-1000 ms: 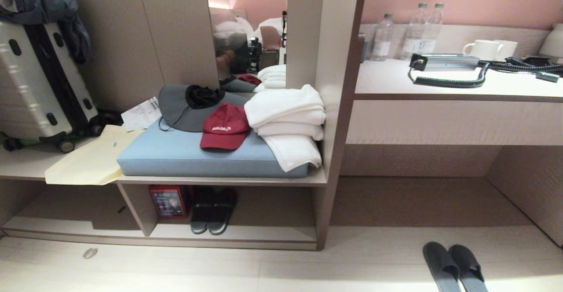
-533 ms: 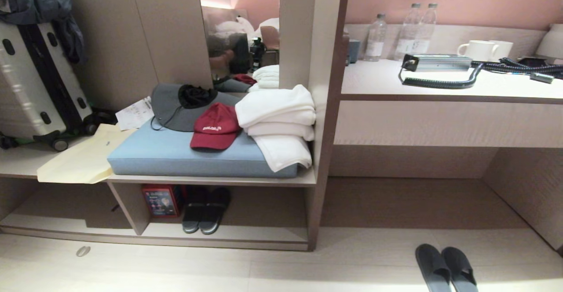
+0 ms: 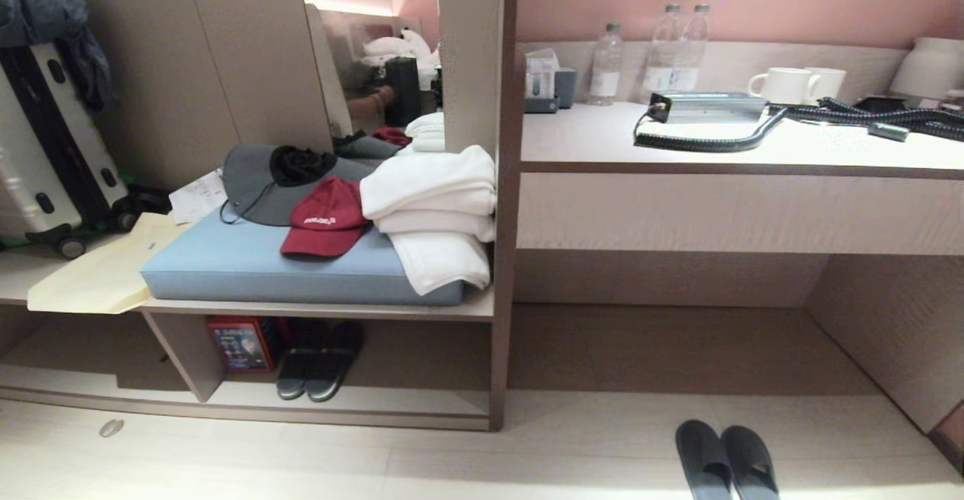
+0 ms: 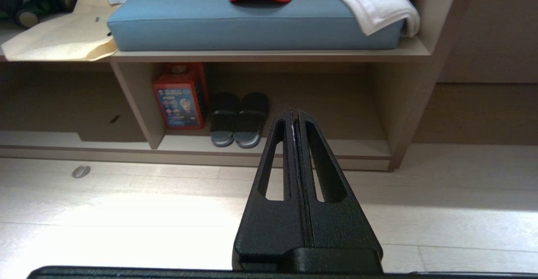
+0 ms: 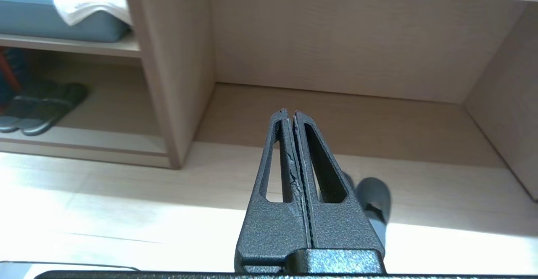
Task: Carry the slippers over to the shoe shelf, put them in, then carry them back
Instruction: Pick up the slippers on the floor
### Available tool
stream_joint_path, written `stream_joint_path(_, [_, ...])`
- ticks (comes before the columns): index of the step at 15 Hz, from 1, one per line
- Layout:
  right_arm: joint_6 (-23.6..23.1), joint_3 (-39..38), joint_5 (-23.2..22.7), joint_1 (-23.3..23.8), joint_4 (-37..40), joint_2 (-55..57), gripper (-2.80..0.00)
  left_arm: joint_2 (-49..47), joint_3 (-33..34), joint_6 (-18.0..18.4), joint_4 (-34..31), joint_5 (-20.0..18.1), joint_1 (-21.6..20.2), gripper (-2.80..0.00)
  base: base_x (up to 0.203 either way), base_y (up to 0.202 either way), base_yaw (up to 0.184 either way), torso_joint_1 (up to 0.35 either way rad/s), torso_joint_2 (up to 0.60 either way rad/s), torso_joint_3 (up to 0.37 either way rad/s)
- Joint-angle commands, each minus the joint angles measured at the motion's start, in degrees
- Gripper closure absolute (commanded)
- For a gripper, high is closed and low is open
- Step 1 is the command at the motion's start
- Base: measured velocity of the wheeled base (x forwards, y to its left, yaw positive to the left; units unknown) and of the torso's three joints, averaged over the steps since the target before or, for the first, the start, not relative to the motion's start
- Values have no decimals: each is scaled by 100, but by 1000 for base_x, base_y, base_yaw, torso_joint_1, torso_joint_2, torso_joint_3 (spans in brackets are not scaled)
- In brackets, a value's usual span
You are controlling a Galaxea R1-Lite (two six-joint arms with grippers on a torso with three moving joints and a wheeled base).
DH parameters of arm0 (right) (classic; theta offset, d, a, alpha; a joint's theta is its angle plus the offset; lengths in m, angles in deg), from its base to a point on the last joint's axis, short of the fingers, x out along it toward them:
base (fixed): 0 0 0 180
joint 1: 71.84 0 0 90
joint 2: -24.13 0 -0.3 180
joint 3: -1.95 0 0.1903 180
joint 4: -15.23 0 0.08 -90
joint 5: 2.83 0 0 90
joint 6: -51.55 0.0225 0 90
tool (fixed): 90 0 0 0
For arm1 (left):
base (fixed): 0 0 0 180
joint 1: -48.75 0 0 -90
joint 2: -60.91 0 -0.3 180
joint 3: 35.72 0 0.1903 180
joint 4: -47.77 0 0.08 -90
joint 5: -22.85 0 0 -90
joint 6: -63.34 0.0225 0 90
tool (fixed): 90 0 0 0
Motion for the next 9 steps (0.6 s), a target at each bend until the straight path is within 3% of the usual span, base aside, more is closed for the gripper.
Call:
stream_joint_path(1, [-8, -5, 0, -2, -2, -1, 0, 0, -6, 4, 0, 4, -6, 0, 0, -196, 2, 2, 3, 2])
stream_joint_path(9, [1, -5, 0, -2, -2, -1, 0, 0, -6, 4, -17, 4, 2, 0, 0, -197, 4, 0, 2, 3])
